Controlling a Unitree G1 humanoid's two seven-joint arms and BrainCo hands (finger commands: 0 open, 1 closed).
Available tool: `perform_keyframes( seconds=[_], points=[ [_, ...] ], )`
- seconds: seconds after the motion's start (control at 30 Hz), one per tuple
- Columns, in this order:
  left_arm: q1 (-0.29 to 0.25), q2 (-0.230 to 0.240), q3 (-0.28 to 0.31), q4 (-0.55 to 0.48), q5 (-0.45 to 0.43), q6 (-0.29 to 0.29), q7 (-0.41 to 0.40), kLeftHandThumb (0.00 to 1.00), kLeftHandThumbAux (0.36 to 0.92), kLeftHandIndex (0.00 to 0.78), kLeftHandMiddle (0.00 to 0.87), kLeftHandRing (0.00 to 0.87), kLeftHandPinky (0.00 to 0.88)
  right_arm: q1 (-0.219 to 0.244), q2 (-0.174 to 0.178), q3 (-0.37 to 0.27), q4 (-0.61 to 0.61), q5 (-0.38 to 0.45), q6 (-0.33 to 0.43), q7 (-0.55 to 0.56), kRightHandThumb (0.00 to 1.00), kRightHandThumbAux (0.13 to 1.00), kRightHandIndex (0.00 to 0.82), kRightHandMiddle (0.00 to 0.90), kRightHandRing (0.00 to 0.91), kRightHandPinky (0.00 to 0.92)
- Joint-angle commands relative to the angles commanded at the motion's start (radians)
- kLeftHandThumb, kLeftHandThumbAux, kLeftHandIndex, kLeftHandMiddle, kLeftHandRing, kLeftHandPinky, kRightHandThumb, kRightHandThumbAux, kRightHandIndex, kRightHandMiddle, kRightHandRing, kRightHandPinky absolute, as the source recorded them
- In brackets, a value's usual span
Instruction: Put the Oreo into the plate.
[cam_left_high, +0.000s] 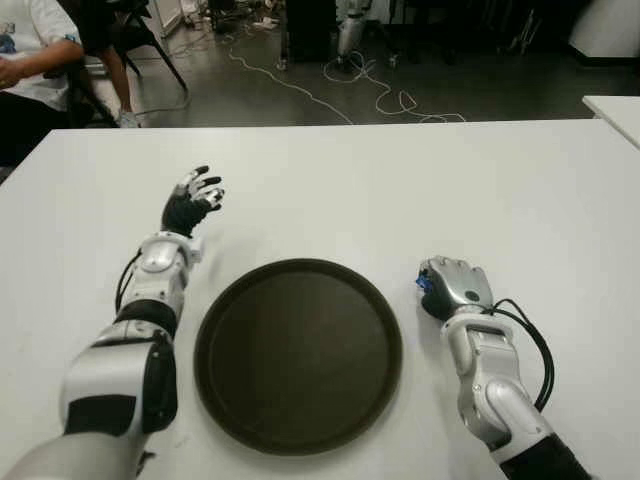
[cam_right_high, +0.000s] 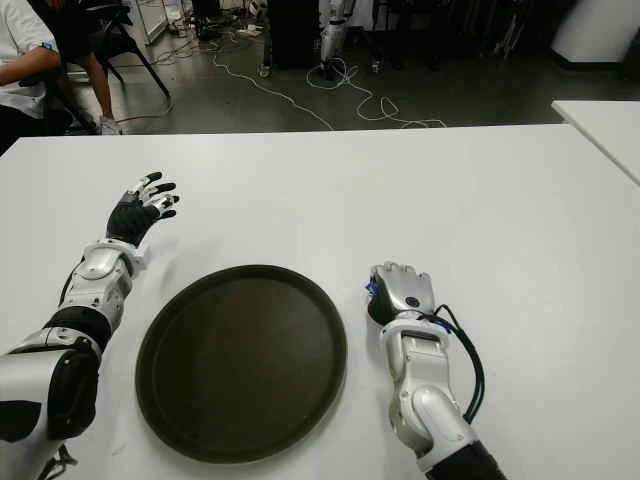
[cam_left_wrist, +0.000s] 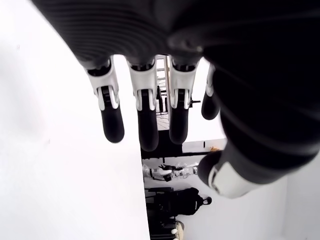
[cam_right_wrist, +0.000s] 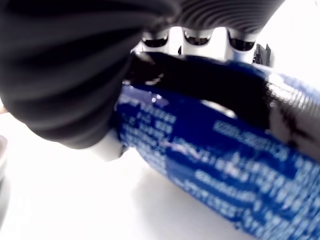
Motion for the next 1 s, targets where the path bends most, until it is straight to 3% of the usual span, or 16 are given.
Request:
perform_keyframes(
  seconds=[1.0],
  points=[
    [0.000, -0.004, -0.011, 0.001, 0.012, -0.005, 0.012, 0.012, 0.724, 0.125, 0.219, 0.224, 0.240, 0.000, -0.026, -0.017, 0.005, 0.045, -0.052, -0.038, 0.689, 0.733, 0.426, 0.657, 0.674, 0.663]
  ],
)
